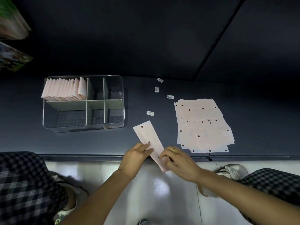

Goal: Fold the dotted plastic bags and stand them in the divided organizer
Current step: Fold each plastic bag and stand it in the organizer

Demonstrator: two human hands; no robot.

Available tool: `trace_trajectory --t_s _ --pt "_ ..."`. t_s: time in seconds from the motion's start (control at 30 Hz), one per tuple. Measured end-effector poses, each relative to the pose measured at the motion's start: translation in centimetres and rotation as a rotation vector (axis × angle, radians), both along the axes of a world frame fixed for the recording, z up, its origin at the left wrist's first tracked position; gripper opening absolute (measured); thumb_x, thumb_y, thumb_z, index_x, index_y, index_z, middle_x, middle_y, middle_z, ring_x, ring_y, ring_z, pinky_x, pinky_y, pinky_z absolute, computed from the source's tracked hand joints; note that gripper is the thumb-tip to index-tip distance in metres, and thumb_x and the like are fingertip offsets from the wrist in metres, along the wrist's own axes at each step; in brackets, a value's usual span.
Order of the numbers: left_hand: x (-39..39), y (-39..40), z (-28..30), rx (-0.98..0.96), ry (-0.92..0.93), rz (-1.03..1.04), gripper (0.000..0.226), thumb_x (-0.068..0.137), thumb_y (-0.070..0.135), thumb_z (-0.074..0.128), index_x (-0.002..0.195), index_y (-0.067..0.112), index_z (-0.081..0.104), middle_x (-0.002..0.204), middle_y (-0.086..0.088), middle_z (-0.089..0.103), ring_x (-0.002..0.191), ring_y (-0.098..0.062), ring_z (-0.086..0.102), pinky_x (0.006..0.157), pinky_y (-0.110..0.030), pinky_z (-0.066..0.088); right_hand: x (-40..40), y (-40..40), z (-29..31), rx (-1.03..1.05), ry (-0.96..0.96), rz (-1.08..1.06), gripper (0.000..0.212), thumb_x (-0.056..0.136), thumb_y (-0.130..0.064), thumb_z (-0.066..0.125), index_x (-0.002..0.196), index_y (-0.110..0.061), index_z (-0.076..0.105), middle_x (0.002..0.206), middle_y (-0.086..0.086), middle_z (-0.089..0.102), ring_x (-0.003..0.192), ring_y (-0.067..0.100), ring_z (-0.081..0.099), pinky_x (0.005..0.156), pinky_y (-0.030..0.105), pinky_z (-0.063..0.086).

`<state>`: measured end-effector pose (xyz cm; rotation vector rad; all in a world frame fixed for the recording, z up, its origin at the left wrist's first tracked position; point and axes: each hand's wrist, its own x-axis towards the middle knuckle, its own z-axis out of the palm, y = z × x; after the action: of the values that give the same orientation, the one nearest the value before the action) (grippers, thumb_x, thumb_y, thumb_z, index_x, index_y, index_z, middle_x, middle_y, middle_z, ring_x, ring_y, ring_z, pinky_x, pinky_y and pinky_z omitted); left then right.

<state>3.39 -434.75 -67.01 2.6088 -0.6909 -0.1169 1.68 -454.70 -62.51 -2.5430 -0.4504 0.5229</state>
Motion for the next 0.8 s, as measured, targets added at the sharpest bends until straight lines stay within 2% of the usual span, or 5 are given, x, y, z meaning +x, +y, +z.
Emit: trace_trajectory --t_s 0.17,0.33,0.53,0.63,0.8 --pt "0.4 1.1 0.0 -0.343 0.182 0.160 0.027 0.088 0.001 0.062 0.111 0.011 0.070 0.126 -0.005 0.061 0.112 -0.018 0.056 0.095 -0.011 0.037 3.5 -1.8 -1.2 -0.080 -0.047 0.184 0.058 0.088 0.000 0.048 0.142 -0.018 0.039 0.146 -0.007 0.039 0.138 0.011 0.028 0.110 0.011 0.017" --pt "-0.1 1.7 -0.2 -0.428 0.282 0.139 0.033 0.087 -0.007 0.058 0.115 0.009 0.067 0.125 -0.012 0.060 0.102 0.012 0.047 0.095 -0.004 0.034 4.4 0.0 -2.9 -0.019 -0.078 0.177 0.044 0.088 -0.008 0.058 0.130 -0.019 0.056 0.131 -0.007 0.056 0.120 0.019 0.045 0.100 0.031 0.037" --pt "0.2 2.9 -0.7 -0.113 0.041 0.166 0.023 0.079 0.021 0.074 0.102 0.024 0.074 0.109 0.009 0.068 0.085 -0.025 0.055 0.076 -0.035 0.042 4.7 1.3 -3.4 0.101 -0.141 0.081 0.042 0.071 0.015 0.055 0.098 -0.010 0.075 0.099 0.002 0.070 0.091 0.025 0.051 0.080 0.035 0.043" --pt "0.4 2.7 -1.1 -0.107 -0.041 0.225 0.013 0.072 0.025 0.080 0.082 0.020 0.075 0.090 0.008 0.068 0.075 -0.026 0.055 0.066 -0.035 0.045 4.7 1.9 -4.0 0.124 -0.020 -0.105 0.012 0.081 -0.003 0.066 0.090 -0.004 0.074 0.090 0.008 0.064 0.086 0.023 0.050 0.078 0.035 0.045" --pt "1.3 1.9 -1.8 -0.203 0.150 0.579 0.015 0.079 0.038 0.072 0.084 0.024 0.075 0.091 0.009 0.053 0.088 -0.014 0.038 0.078 -0.027 0.030 5.3 2.8 -3.9 0.179 0.162 -0.432 0.029 0.088 -0.030 0.064 0.062 -0.025 0.052 0.071 -0.002 0.054 0.081 0.019 0.050 0.068 0.028 0.039"
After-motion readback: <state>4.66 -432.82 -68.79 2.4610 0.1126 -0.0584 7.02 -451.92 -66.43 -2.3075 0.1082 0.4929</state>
